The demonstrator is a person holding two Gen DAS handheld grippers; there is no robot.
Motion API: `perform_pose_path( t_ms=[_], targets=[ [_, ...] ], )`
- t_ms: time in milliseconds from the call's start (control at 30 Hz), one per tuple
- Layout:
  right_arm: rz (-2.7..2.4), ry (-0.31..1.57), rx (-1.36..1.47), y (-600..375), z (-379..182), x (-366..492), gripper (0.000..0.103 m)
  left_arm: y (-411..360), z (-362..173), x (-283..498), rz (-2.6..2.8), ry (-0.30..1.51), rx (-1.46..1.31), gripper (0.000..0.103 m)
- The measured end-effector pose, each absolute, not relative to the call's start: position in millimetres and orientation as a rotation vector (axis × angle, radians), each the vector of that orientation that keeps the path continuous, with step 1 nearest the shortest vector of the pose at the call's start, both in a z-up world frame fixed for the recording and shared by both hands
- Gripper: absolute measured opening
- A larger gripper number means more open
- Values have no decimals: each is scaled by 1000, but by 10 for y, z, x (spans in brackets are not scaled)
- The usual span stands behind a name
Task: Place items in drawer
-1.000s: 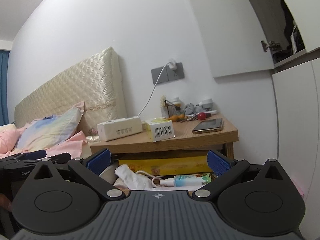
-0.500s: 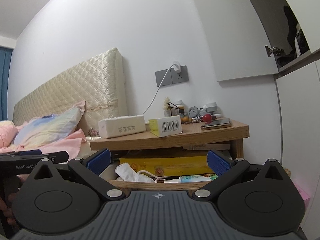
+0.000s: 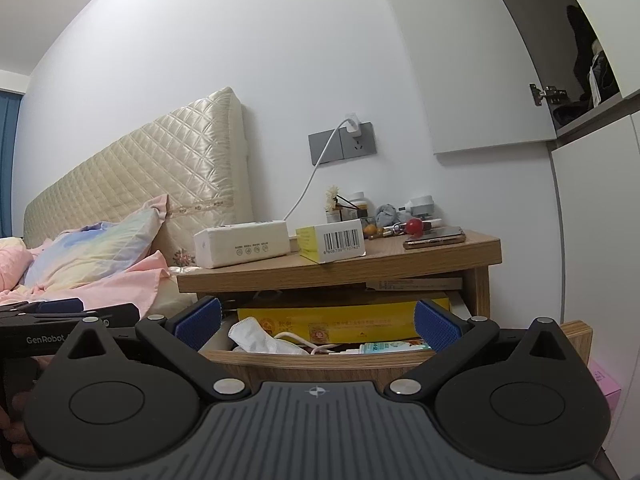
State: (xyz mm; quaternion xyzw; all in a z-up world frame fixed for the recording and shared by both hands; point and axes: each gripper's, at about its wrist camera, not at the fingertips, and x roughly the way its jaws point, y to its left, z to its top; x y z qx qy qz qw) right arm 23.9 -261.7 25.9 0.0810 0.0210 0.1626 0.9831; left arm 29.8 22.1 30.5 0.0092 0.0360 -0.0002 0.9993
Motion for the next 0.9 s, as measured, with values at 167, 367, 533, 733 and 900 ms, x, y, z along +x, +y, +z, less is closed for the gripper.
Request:
perform_pose_path(
  t_ms=[167, 367, 533, 733, 900],
  targets=[
    [311, 23, 173, -2624, 251, 224, 103, 226, 294, 309, 8, 70, 14, 102],
    [291, -15, 174, -2618, 225, 161, 103, 212, 311, 267, -1, 55, 20, 102],
    [277, -34, 191, -2622, 215, 70, 103, 222, 338, 220, -7, 41, 13, 102],
    [243, -3, 186, -2581, 252, -25, 103, 233, 364, 196, -16, 40, -3, 102],
    [240, 12, 174, -2569, 325, -94, 103, 217, 367, 161, -26, 38, -3, 102]
  ],
)
